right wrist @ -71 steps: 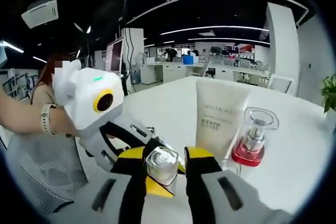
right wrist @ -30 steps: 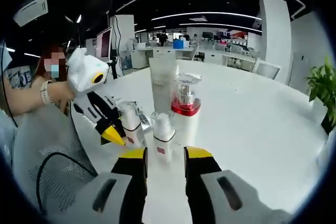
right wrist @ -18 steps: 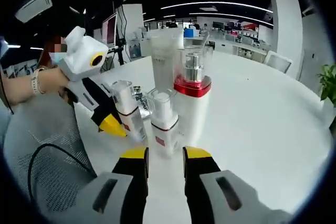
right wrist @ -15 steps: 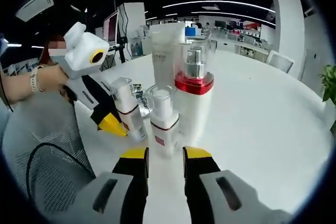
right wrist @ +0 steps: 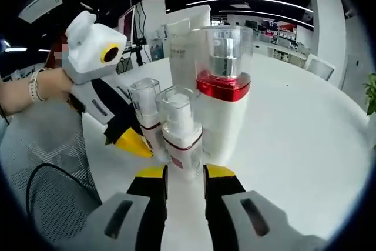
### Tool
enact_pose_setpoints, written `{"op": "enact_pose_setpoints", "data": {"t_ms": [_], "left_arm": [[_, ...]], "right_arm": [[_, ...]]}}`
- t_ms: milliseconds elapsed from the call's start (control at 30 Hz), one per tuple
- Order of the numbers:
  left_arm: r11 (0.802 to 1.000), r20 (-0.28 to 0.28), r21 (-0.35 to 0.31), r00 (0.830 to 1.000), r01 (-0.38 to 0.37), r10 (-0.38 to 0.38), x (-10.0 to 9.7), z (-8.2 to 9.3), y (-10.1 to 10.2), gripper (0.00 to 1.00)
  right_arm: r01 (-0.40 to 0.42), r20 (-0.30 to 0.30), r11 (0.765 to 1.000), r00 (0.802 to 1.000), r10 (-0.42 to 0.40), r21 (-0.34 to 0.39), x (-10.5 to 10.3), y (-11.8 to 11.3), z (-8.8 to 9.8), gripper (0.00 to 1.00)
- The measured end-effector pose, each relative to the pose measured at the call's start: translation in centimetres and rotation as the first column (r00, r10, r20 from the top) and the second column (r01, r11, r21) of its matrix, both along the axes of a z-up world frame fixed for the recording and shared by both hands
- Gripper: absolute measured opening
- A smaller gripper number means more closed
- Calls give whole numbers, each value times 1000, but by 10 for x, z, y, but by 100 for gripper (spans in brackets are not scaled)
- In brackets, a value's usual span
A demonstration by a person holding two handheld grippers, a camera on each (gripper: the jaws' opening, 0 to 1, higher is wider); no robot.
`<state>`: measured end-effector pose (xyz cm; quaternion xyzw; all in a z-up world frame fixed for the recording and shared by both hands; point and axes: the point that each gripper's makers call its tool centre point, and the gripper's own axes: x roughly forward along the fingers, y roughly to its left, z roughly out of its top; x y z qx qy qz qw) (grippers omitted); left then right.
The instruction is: Arrange the skincare products in the storage area until every visible bottle or jar stands upright without overlapping.
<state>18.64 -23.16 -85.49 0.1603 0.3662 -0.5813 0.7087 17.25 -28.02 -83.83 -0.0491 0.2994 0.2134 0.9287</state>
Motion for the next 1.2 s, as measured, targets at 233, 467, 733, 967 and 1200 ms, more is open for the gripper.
{"op": "enact_pose_setpoints", "data": {"t_ms": [233,467,733,967,1200], "left_arm": [[1000,1,-1,1000,3,-3,2,0,-5,12],[1000,-3,-8,1000,-13,13,0,-3,-12,12],[998,-13,-19,998,-56,56,3,-3,-16,11],[996,-14,-28,996,-88,88,7,-2,-17,11],[996,-17,-28,996,-89,89,8,-2,-18,11]], "right_arm": [[7,-3,1000,1000,-7,-2,5,-4,-1,25],[7,-10,1000,1000,-7,-1,6,-4,-2,23],[7,-6,1000,1000,-7,-7,11,-6,0,22],[3,-6,1000,1000,-3,-8,13,-5,-1,22],[-12,-13,1000,1000,12,-20,14,-5,-2,22]]}}
